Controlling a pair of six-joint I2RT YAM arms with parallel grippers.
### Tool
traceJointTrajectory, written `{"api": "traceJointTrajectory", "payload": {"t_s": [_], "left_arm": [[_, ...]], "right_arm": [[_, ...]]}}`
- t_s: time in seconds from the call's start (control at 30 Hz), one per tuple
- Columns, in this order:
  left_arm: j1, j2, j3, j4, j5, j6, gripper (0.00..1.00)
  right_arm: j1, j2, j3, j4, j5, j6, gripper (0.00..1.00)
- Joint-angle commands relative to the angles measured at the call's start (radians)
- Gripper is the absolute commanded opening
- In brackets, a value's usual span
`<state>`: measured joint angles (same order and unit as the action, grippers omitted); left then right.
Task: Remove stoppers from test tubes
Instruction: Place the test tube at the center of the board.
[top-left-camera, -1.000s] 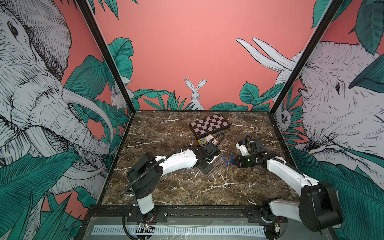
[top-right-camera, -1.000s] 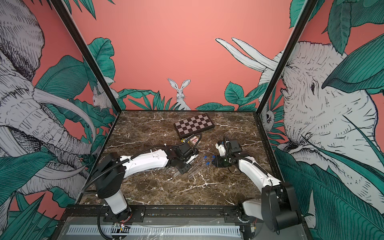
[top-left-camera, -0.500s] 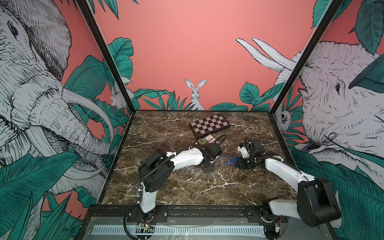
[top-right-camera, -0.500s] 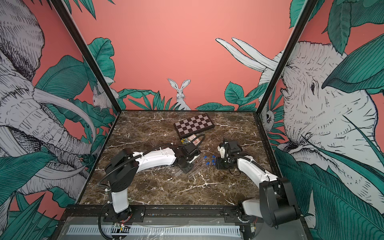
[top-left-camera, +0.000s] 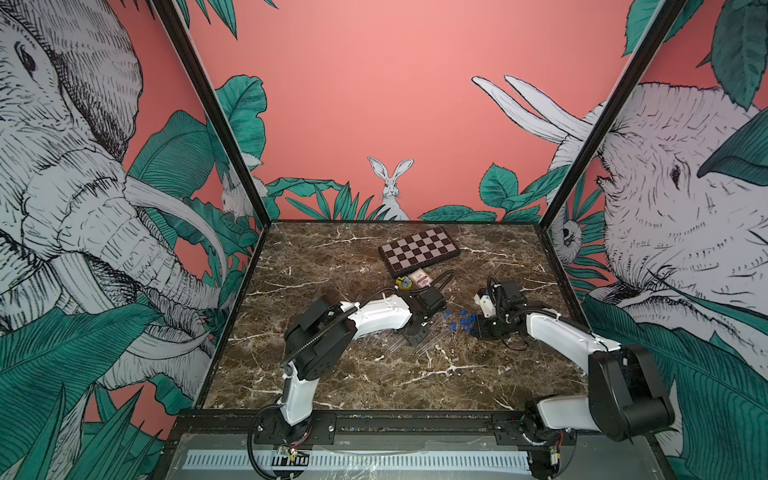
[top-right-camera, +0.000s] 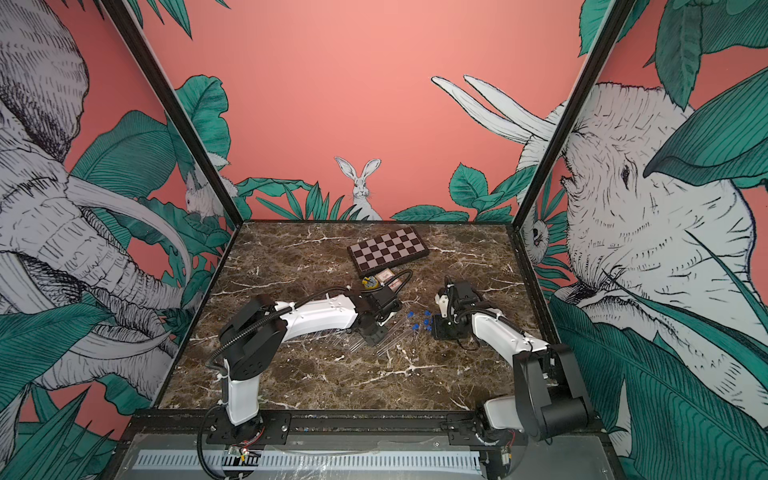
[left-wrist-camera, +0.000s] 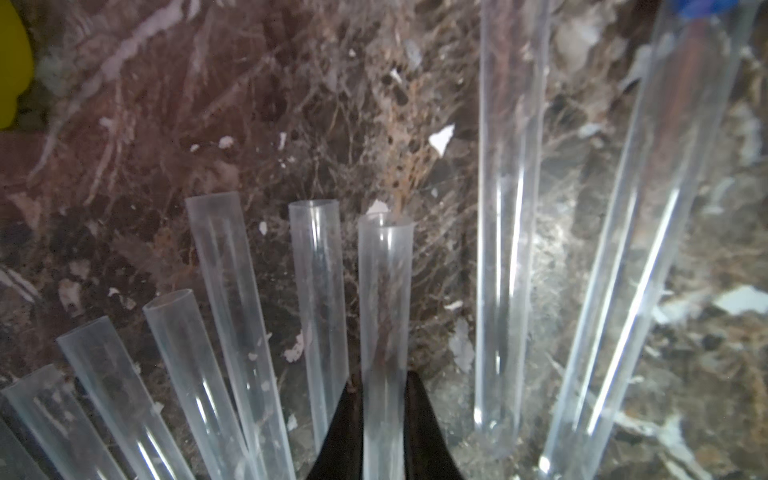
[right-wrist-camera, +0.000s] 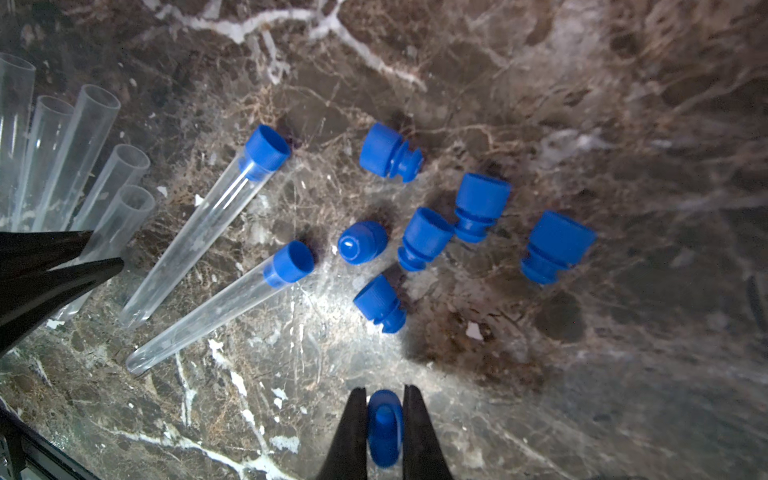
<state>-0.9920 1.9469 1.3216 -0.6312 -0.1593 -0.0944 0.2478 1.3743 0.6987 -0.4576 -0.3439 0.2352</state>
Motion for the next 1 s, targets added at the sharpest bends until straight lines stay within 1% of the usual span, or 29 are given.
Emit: {"api": "traceJointTrajectory", "payload": {"t_s": [0.0,0.27,0.47,0.67,0.97], "left_arm": [[0.003,-0.003,0.021,-0.028,-0.014,-0.019,0.12],[0.004,-0.006,0.024,-0.028,-0.008,-0.019,0.15],[0.004,-0.009,0.02,-0.023,-0.014,-0.019,0.21],[0.005,-0.021,0.007,-0.012,-0.013,-0.031,0.22],[0.005,-0.056,0.021,-0.015,-0.023,-0.03,0.31]], "right_arm": [[-0.003,0.012,0.024,0.007,0.016,0.0,0.1],[-0.003,0.017,0.025,0.007,0.018,0.002,0.15],[-0.004,0.019,0.028,0.004,0.018,0.001,0.19],[-0.003,0.016,0.027,0.002,0.021,0.002,0.21],[-0.003,0.009,0.026,-0.003,0.028,0.002,0.25]]}}
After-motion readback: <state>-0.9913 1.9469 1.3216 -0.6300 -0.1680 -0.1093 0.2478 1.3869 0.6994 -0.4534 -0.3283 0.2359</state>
